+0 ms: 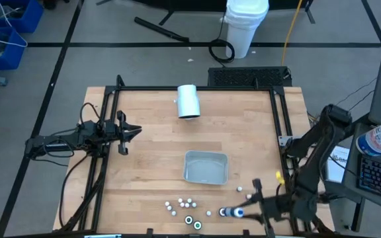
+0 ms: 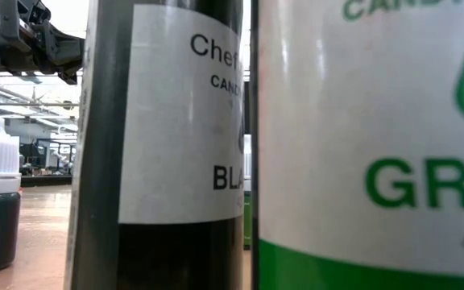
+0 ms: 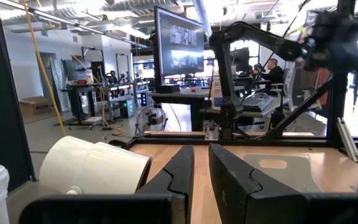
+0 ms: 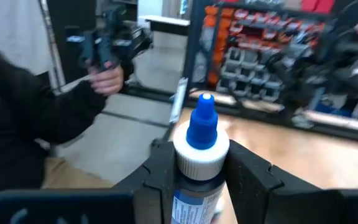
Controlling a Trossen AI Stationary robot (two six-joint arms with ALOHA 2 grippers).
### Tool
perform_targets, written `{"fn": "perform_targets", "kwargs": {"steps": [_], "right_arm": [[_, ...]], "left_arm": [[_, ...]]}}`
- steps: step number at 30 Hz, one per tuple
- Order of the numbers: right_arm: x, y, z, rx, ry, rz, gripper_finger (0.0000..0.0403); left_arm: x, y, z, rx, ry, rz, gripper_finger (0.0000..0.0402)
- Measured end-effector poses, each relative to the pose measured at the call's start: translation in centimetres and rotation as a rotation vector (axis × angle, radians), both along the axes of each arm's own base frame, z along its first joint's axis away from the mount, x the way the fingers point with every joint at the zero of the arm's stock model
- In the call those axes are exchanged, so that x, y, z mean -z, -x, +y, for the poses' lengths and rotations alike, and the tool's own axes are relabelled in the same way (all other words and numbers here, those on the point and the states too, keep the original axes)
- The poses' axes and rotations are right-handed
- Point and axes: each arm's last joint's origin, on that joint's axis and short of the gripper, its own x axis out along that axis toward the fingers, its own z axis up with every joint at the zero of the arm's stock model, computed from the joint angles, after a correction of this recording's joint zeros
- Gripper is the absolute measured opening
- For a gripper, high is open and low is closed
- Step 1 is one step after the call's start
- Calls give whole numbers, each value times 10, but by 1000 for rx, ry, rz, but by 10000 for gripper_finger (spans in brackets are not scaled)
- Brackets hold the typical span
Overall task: Pick & Place food coloring
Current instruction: Put the large blue food coloring bottle into the gray bin
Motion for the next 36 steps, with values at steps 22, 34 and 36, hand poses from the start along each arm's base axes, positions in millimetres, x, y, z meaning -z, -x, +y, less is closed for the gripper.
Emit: {"fn": "perform_targets", "kwargs": {"steps": [22, 34, 36], "right_arm": [[-53, -83, -123, 80, 20, 7, 105], [-67, -156, -148, 134, 52, 59, 106], [-58, -167, -153, 141, 60, 76, 105]], "left_arm": [[0, 0, 0, 8, 39, -6, 58], [-3, 1, 0, 13, 56, -39, 58], [-3, 1, 0, 13, 56, -39, 58]]}}
